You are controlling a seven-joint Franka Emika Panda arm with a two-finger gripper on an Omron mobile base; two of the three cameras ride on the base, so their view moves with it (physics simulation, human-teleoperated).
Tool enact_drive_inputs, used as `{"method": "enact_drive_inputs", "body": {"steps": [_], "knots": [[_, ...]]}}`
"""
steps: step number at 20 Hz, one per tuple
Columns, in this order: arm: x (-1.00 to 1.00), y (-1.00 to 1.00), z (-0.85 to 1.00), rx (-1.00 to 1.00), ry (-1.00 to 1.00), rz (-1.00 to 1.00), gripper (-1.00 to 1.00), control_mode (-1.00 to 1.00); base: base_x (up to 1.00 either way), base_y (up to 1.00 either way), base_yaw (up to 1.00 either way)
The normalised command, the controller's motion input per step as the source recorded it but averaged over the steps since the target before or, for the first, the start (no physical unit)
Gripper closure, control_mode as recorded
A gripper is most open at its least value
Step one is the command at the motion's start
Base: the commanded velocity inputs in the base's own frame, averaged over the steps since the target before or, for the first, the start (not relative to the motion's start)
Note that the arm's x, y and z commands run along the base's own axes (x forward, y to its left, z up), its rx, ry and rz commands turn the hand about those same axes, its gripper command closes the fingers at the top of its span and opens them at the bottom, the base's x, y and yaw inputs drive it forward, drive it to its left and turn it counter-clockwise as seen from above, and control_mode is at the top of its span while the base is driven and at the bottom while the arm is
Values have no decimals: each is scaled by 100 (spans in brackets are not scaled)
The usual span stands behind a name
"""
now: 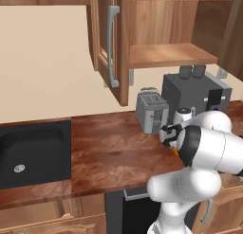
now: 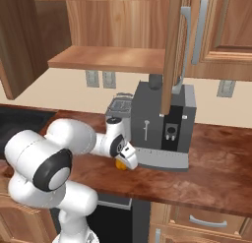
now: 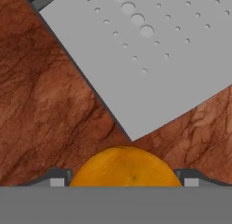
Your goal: Pick the orange from the counter and place it in the cabinet. Then close the cabinet.
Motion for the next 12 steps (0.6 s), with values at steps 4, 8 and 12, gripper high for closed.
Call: {"method": "enact_drive_inputs", "body": {"steps": [4,8,12], "knots": [[-18,0,-24,0,1,0,100,-100,0,0,0],[-38,11,44,0,-8,0,100,-100,0,0,0],[-12,11,98,0,-4,0,100,-100,0,0,0]]}}
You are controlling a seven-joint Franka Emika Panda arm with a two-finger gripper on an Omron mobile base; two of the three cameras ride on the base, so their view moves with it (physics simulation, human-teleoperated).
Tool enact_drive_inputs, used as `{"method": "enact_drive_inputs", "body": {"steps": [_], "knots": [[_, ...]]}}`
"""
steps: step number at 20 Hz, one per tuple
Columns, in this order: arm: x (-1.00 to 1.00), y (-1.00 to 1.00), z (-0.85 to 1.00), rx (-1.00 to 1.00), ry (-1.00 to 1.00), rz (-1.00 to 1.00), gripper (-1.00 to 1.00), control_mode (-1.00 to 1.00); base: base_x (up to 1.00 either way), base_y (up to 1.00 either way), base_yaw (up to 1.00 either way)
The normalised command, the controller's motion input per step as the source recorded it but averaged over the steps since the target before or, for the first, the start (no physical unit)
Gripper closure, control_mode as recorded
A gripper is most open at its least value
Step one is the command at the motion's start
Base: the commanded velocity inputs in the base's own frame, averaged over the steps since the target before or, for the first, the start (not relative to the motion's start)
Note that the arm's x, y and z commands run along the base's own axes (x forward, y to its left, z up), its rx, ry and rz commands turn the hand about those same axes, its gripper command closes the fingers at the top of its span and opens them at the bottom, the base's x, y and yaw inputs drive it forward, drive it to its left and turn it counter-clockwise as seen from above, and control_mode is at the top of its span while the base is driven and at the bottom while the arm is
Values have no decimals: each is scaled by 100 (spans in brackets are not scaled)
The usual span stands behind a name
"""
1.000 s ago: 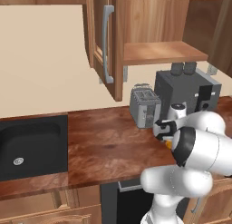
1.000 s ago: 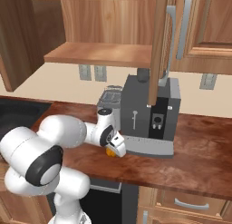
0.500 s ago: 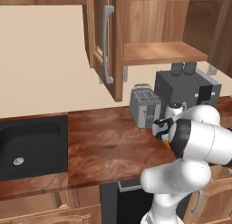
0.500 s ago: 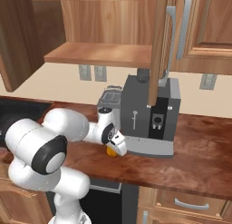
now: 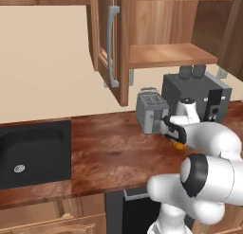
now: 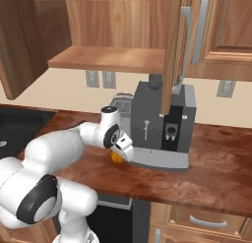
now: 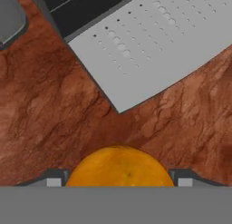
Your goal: Pick the orange from the counter and place it in the cabinet. Then close the cabinet.
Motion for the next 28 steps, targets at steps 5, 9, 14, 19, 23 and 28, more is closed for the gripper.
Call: {"method": "enact_drive_inputs", "body": {"steps": [5,9,14,19,23,28], "knots": [[-2,3,100,0,-3,0,100,-100,0,0,0],[0,29,100,0,-4,0,100,-100,0,0,0],[0,35,100,-1,-1,0,100,-100,0,0,0],[-12,17,100,0,-7,0,100,-100,0,0,0],[-17,5,100,0,-10,0,100,-100,0,0,0],[-16,0,87,0,-16,0,100,-100,0,0,0]]}}
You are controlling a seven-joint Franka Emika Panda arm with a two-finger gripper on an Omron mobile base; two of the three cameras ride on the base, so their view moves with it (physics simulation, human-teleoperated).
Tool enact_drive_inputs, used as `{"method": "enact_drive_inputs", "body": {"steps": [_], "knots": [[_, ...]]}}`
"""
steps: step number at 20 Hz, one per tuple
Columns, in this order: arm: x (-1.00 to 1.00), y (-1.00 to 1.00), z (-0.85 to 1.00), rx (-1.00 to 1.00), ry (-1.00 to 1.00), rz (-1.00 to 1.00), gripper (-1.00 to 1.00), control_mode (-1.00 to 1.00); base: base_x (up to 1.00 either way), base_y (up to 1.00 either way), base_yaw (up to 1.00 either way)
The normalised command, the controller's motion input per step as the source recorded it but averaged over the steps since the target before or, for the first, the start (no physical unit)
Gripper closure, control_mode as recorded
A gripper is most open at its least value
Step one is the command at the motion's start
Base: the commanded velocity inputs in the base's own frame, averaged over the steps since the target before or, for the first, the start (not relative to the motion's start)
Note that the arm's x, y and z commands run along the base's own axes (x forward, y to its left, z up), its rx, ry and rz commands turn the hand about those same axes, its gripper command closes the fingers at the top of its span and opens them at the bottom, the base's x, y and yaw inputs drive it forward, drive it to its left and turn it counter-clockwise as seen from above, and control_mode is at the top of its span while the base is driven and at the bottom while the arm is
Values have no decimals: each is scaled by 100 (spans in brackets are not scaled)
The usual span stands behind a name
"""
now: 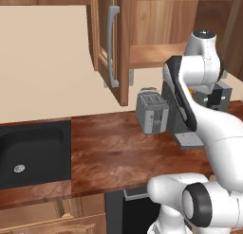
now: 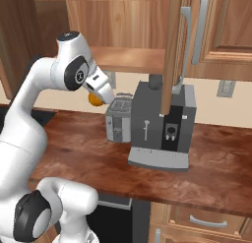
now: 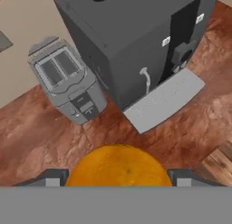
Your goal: Pick the orange from the counter and place it in the cabinet. Then close the cabinet.
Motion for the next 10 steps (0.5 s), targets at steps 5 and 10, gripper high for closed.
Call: {"method": "enact_drive_inputs", "body": {"steps": [5,10], "knots": [[4,0,27,-2,-28,6,100,-100,0,0,0],[26,0,0,-9,-30,11,100,-100,0,0,0]]}}
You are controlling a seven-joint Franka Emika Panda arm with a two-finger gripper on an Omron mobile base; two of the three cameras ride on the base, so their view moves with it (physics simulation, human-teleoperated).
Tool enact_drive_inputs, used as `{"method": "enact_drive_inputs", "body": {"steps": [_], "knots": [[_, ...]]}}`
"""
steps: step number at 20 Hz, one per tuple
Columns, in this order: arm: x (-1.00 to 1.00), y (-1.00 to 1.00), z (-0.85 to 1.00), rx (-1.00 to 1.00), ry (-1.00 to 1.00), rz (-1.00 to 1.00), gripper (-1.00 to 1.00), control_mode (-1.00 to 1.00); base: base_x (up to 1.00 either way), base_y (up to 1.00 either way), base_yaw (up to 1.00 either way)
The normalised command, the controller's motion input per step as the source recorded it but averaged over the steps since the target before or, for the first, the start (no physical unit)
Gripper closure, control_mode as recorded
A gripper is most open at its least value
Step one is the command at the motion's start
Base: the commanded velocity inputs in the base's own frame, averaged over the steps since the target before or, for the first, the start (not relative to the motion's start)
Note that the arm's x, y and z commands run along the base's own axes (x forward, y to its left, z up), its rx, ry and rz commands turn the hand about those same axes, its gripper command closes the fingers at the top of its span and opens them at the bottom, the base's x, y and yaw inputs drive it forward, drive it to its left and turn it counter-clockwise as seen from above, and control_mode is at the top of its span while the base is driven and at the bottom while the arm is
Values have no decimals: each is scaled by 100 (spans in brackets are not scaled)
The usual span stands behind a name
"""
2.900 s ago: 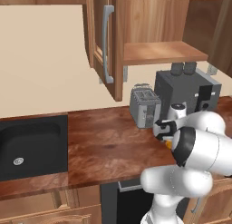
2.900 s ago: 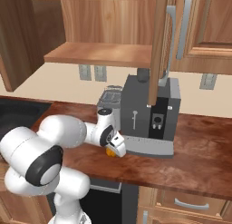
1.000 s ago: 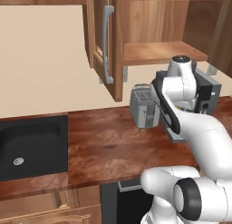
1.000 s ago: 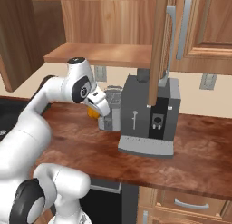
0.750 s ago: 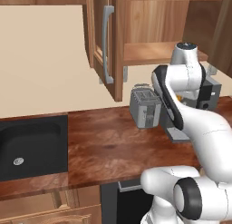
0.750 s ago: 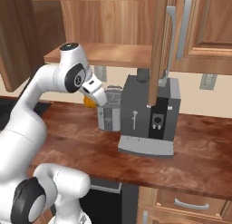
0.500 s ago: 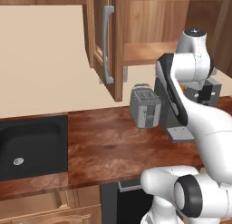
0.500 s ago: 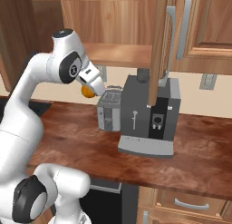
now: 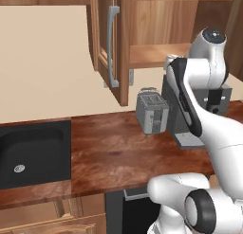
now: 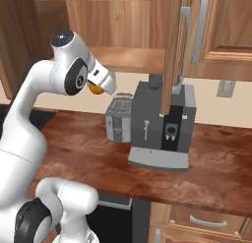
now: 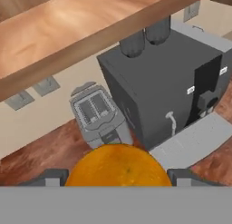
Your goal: Pick the orange from the counter and place it in the cabinet. Then close the cabinet.
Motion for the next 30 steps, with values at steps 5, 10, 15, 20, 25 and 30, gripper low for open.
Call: {"method": "enact_drive_inputs", "body": {"steps": [5,10,15,20,25,30], "knots": [[14,0,0,-6,-31,14,100,-100,0,0,0],[1,0,45,-1,-13,18,100,-100,0,0,0],[0,0,96,0,0,19,100,-100,0,0,0],[0,0,90,0,2,12,100,-100,0,0,0],[23,0,16,-2,12,3,100,-100,0,0,0],[71,6,-18,-15,25,0,100,-100,0,0,0]]}}
